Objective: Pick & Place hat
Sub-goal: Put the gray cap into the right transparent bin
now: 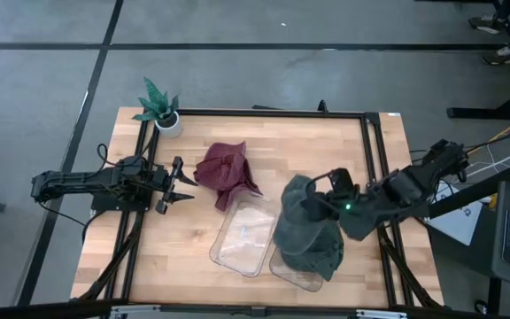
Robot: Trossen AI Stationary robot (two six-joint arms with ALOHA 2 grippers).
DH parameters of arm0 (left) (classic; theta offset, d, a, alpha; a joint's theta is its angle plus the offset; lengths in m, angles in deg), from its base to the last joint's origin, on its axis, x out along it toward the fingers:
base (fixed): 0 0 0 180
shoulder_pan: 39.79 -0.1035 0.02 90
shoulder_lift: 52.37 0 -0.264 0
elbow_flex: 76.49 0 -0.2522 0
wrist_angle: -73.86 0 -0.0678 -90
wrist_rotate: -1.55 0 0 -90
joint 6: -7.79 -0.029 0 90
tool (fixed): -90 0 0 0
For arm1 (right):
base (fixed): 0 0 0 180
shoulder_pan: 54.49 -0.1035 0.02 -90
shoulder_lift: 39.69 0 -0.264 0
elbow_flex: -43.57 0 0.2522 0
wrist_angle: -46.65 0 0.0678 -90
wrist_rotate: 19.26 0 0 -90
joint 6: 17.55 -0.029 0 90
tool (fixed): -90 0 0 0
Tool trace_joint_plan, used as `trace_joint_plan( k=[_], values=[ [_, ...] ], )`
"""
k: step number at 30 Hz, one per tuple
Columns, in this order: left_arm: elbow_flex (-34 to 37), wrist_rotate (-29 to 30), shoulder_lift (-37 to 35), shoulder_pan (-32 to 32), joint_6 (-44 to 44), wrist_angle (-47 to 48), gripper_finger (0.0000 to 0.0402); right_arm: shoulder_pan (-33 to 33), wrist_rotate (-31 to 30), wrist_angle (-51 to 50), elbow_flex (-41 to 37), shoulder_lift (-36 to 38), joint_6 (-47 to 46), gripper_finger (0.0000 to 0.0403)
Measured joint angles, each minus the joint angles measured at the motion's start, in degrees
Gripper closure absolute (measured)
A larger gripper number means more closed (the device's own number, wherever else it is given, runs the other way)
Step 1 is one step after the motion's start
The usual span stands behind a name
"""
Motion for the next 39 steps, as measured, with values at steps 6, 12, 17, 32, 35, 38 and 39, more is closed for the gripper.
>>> trace_joint_plan(
  k=[6,12,17,32,35,38,39],
  values=[
    [0.00,-0.15,0.00,0.00,3.23,-0.04,0.0217,-1.61,4.95,-7.39,0.00,-2.37,-10.36,0.0400],
    [0.01,-0.28,0.00,0.00,13.26,-0.02,0.0217,-1.81,4.69,-10.46,0.00,-2.94,-12.61,0.0400],
    [0.02,0.06,0.00,0.00,21.32,-0.02,0.0217,-0.61,4.00,-11.03,0.00,-4.51,-13.68,0.0400],
    [0.02,0.15,-0.01,0.00,22.13,0.00,0.0217,-0.08,15.85,-14.52,-0.02,-9.30,-14.52,0.0399],
    [0.02,0.15,0.00,0.00,22.05,0.00,0.0217,-1.03,17.82,-16.39,-0.02,-8.54,-16.20,0.0399],
    [0.01,0.13,-0.01,0.00,22.08,0.00,0.0217,-2.31,19.45,-18.14,-0.02,-7.57,-18.10,0.0399],
    [0.02,0.12,0.00,0.00,22.35,0.00,0.0217,-2.66,20.53,-18.85,-0.02,-7.34,-18.79,0.0399]
  ],
)
